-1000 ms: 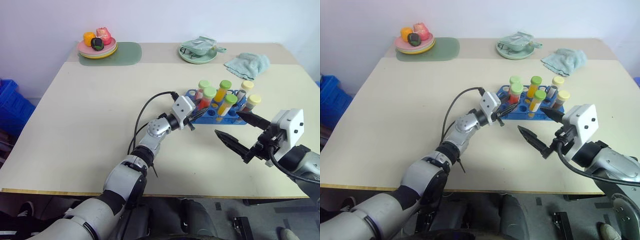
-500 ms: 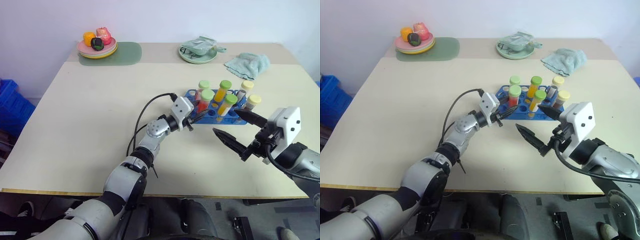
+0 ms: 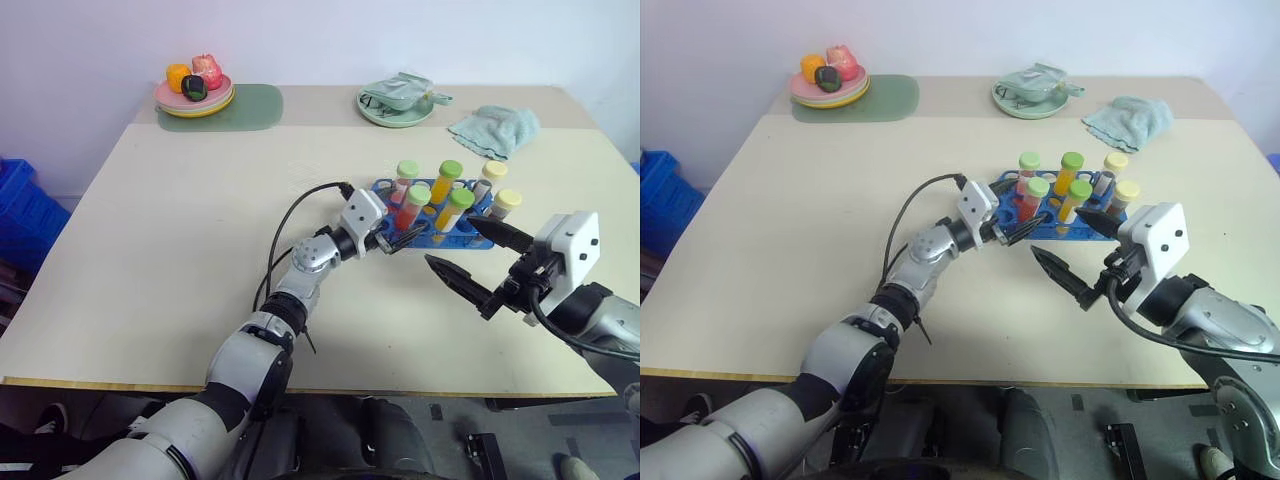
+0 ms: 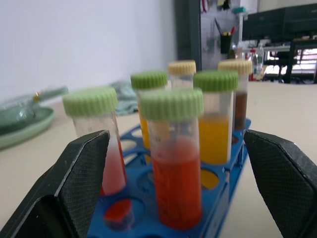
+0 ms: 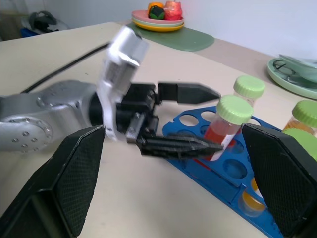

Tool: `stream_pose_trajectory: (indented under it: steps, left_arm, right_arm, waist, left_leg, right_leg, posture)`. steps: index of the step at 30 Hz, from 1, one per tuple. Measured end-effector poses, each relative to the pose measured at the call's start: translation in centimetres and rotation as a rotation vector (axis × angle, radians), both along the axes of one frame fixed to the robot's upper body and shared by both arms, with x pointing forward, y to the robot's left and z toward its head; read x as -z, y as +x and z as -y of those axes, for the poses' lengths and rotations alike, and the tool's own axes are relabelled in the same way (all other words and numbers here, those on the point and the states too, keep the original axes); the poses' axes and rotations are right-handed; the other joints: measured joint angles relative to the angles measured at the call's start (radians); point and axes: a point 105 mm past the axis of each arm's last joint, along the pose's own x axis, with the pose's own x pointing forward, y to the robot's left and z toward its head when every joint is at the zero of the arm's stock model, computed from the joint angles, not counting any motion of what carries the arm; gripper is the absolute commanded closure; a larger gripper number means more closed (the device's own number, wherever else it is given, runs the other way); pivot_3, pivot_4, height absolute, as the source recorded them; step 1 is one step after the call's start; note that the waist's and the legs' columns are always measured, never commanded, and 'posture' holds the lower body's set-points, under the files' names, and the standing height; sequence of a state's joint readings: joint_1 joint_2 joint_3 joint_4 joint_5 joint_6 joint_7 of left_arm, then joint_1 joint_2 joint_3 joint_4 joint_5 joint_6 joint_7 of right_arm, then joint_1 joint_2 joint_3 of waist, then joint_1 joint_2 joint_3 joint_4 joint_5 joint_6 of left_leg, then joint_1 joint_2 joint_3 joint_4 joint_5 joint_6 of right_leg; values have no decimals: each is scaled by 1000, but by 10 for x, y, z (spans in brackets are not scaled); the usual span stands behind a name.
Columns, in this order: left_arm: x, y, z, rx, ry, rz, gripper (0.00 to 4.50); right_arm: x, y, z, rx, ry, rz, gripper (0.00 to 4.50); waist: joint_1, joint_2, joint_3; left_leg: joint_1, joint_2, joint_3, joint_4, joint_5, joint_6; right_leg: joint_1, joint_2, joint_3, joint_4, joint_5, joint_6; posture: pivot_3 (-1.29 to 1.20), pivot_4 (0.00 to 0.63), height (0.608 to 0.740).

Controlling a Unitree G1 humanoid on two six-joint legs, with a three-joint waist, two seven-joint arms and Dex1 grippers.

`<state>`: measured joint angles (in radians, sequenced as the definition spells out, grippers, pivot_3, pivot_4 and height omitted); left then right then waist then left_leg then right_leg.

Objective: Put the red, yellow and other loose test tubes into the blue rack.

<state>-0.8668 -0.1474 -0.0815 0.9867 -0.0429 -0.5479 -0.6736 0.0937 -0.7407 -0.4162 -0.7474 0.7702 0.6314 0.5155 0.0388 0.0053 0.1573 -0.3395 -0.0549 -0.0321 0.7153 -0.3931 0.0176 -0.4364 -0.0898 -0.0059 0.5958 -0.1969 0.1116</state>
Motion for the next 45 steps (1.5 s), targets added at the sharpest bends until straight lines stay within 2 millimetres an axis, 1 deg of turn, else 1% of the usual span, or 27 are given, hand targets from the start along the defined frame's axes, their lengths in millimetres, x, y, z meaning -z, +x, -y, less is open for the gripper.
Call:
stream_pose_trajectory:
  steps: [4,6,8,9,11,14,17,22,23,25,29,31,35,39,41,45]
  left_arm:
    - [2,-7,-26,4,-13,-20,98]
    - [5,-14,-42,1,-1,-47,98]
    - [3,-22,-61,-8,11,-72,98]
    - [0,-26,-68,-8,14,-77,98]
    - [-9,-34,-88,-16,27,-92,98]
    - [-27,-45,-115,6,30,-117,98]
    - [-43,-55,-155,36,62,-164,98]
    - [-54,-72,-225,71,156,-269,98]
    - [-57,-74,-236,63,166,-273,98]
    - [-59,-81,-252,84,192,-299,98]
    - [-52,-95,-262,152,219,-364,98]
    - [-50,-98,-269,164,238,-390,98]
    - [-48,-105,-288,172,256,-422,98]
    - [-45,-106,-300,170,248,-423,98]
    - [-47,-106,-304,158,243,-408,98]
    - [-48,-113,-314,127,245,-385,98]
  right_arm:
    - [2,5,4,8,4,2,0]
    - [1,8,6,10,7,9,0]
    - [2,10,8,12,6,15,0]
    - [2,11,9,11,4,17,0]
    - [2,13,9,0,4,21,0]
    - [4,15,12,-19,7,16,0]
    - [7,17,19,-29,6,-14,0]
    - [4,19,34,-39,7,-45,0]
    - [3,19,36,-38,8,-43,0]
    - [2,19,36,-40,14,-41,0]
    - [2,19,36,-45,17,-48,0]
    - [2,17,37,-49,25,-56,0]
    - [7,10,45,-39,5,-95,0]
    - [8,3,46,-68,-17,-121,0]
    - [11,1,45,-83,-19,-136,0]
    - [13,0,50,-87,-40,-151,0]
  waist:
    - [-3,0,0]
    - [-3,0,0]
    - [-3,0,0]
    - [-1,1,0]
    - [0,1,0]
    - [-2,1,0]
    - [-6,1,0]
    - [-19,2,0]
    - [-21,2,0]
    - [-26,2,0]
    - [-28,2,0]
    - [-26,2,0]
    - [-27,2,1]
    - [-27,2,1]
    - [-27,2,1]
    - [-28,2,1]
  left_leg:
    - [0,1,0,0,0,0]
    - [0,1,0,0,0,0]
    - [0,1,0,0,0,0]
    - [0,1,0,0,0,0]
    - [-1,1,-1,0,0,0]
    - [0,1,-1,0,0,-1]
    - [0,1,-1,0,0,-1]
    - [-1,1,-1,-1,0,-1]
    - [0,1,-1,-1,0,-1]
    - [0,1,0,-1,0,-1]
    - [0,1,0,-2,0,-1]
    - [-1,1,-1,-2,0,-1]
    - [0,1,0,-2,0,-1]
    - [0,1,0,-2,0,-1]
    - [-1,1,0,-2,0,-1]
    - [-1,1,0,-2,0,-1]
  right_leg:
    - [-1,0,0,0,0,0]
    - [-1,0,0,1,0,0]
    - [-1,0,1,1,0,0]
    - [-1,0,1,1,0,0]
    - [-1,-1,1,1,0,0]
    - [-1,-1,1,1,0,0]
    - [-2,0,1,2,0,0]
    - [-2,0,0,1,0,-1]
    - [-2,0,0,1,0,-1]
    - [-2,0,0,1,0,-1]
    - [-2,0,0,1,0,-1]
    - [-2,0,0,1,0,-1]
    - [-2,0,0,0,0,-1]
    - [-2,0,0,0,0,-1]
    - [-2,-1,0,0,0,-1]
    - [-3,-1,0,0,0,-1]
  posture:
    - [0,150,740]
    - [0,150,740]
    - [0,150,740]
    - [0,150,740]
    - [0,150,740]
    - [0,150,740]
    - [0,150,740]
    - [0,150,740]
    - [0,150,740]
    - [0,150,740]
    - [0,150,740]
    - [0,150,740]
    - [0,150,740]
    - [0,150,740]
    - [0,150,740]
    - [0,150,740]
